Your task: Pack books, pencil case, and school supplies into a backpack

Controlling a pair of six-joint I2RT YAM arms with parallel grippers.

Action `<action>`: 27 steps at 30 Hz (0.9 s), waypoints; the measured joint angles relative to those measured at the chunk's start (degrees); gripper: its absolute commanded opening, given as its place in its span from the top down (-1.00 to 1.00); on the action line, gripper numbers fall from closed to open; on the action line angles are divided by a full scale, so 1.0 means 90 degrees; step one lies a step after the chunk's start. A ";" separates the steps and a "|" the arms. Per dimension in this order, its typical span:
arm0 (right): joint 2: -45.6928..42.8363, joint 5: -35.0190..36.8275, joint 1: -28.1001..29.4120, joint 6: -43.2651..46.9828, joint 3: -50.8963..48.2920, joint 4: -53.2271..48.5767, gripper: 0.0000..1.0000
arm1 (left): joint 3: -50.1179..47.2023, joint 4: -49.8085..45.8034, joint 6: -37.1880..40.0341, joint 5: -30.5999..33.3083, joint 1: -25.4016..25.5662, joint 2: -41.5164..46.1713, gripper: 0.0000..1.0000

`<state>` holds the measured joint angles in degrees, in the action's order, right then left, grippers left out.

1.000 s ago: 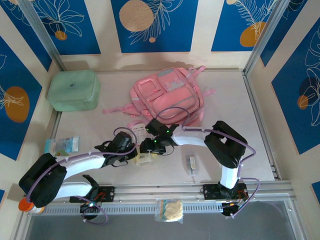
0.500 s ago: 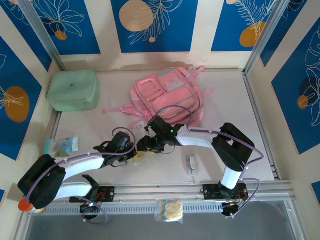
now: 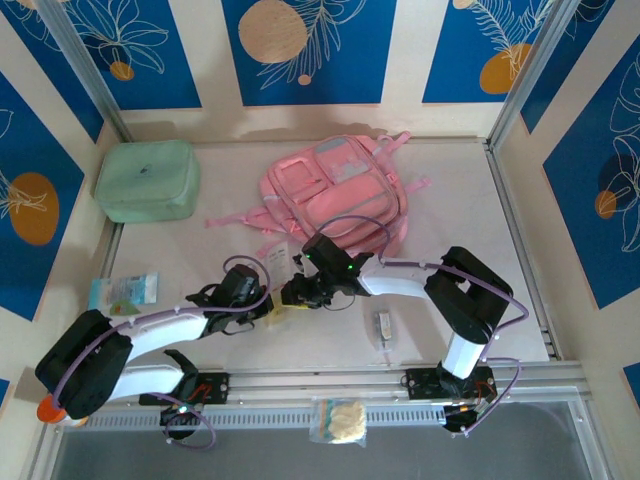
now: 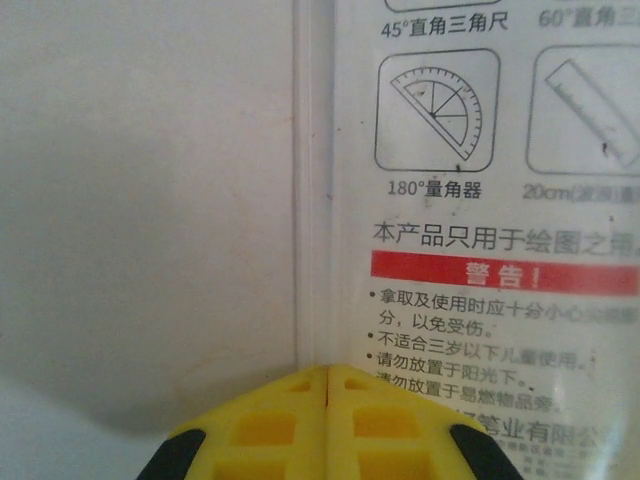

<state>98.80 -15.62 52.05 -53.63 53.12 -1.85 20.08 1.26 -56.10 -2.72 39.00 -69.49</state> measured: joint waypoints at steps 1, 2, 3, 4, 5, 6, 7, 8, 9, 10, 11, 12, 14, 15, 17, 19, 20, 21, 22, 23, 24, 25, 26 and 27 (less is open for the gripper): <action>0.0000 0.0019 0.0002 -0.0002 0.0000 -0.0012 0.44 | 0.0000 0.0002 0.0000 -0.0002 -0.0002 0.0000 1.00; 0.0000 0.0039 0.0002 -0.0012 0.0002 -0.0036 0.50 | 0.0000 0.0002 0.0000 -0.0002 -0.0005 0.0002 1.00; 0.0000 0.0053 0.0002 0.0012 0.0002 -0.0058 0.55 | 0.0000 0.0002 0.0000 -0.0005 -0.0007 0.0002 1.00; 0.0000 0.0078 0.0002 0.0012 0.0002 -0.0087 0.58 | 0.0000 0.0000 0.0000 -0.0005 -0.0010 0.0010 1.00; 0.0000 0.0102 0.0002 0.0017 0.0002 -0.0112 0.61 | 0.0000 0.0000 0.0000 -0.0005 -0.0012 0.0015 1.00; 0.0000 0.0126 0.0002 0.0027 0.0005 -0.0131 0.66 | 0.0000 -0.0002 0.0000 -0.0005 -0.0012 0.0022 1.00; 0.0000 0.0155 0.0002 0.0044 0.0007 -0.0155 0.73 | -0.0002 -0.0017 0.0000 -0.0005 -0.0012 0.0039 1.00; 0.0000 0.0185 0.0007 0.0041 0.0012 -0.0187 0.78 | -0.0005 -0.0024 0.0002 -0.0005 -0.0012 0.0051 1.00; 0.0000 0.0199 0.0007 0.0049 0.0017 -0.0209 0.82 | -0.0005 -0.0032 0.0005 -0.0005 -0.0012 0.0053 1.00; 0.0000 0.0211 0.0012 0.0058 0.0029 -0.0238 0.89 | -0.0005 -0.0041 0.0015 -0.0007 -0.0012 0.0056 0.99; 0.0000 0.0231 0.0012 0.0063 0.0058 -0.0279 0.94 | -0.0005 -0.0049 0.0029 -0.0005 -0.0012 0.0070 0.97; 0.0000 0.0236 0.0015 0.0090 0.0092 -0.0330 0.98 | -0.0005 -0.0063 0.0049 -0.0005 -0.0012 0.0085 0.96; -0.0002 0.0262 0.0024 0.0117 0.0192 -0.0447 1.00 | -0.0005 -0.0109 0.0073 -0.0005 -0.0012 0.0129 0.91; -0.0005 0.0262 0.0024 0.0126 0.0221 -0.0478 1.00 | -0.0005 -0.0148 0.0078 -0.0005 -0.0012 0.0155 0.85; -0.0066 0.0291 0.0024 0.0129 0.0250 -0.0551 1.00 | 0.0024 -0.0374 0.0151 -0.0005 -0.0012 0.0267 0.72; -0.0228 0.0333 0.0022 0.0177 0.0250 -0.0673 1.00 | 0.0117 -0.0753 0.0267 0.0024 -0.0012 0.0444 0.59; -0.0355 0.0372 0.0017 0.0202 0.0253 -0.0760 1.00 | 0.0199 -0.0976 0.0347 0.0075 -0.0012 0.0585 0.49; -0.0491 0.0384 0.0000 0.0226 0.0253 -0.0840 1.00 | 0.0304 -0.1190 0.0415 0.0141 -0.0012 0.0712 0.40; -0.0680 0.0401 -0.0034 0.0250 0.0250 -0.0928 1.00 | 0.0464 -0.1464 0.0544 0.0253 -0.0012 0.0877 0.29; -0.0889 0.0401 -0.0092 0.0274 0.0250 -0.1005 1.00 | 0.0663 -0.1717 0.0695 0.0386 -0.0015 0.1047 0.20; -0.1083 0.0386 -0.0155 0.0291 0.0250 -0.1069 1.00 | 0.0840 -0.1904 0.0784 0.0498 -0.0015 0.1171 0.15; -0.1309 0.0362 -0.0253 0.0313 0.0250 -0.1141 1.00 | 0.1095 -0.2130 0.0971 0.0644 -0.0015 0.1307 0.12; -0.1508 0.0338 -0.0347 0.0328 0.0250 -0.1219 1.00 | 0.1316 -0.2290 0.1127 0.0770 -0.0017 0.1389 0.09; -0.1727 0.0323 -0.0459 0.0369 0.0250 -0.1297 1.00 | 0.1540 -0.2416 0.1321 0.0891 -0.0017 0.1438 0.07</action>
<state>83.26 -12.71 47.92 -50.30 55.37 -13.52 33.93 -20.49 -44.21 5.30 38.85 -56.55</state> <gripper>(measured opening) 0.051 0.442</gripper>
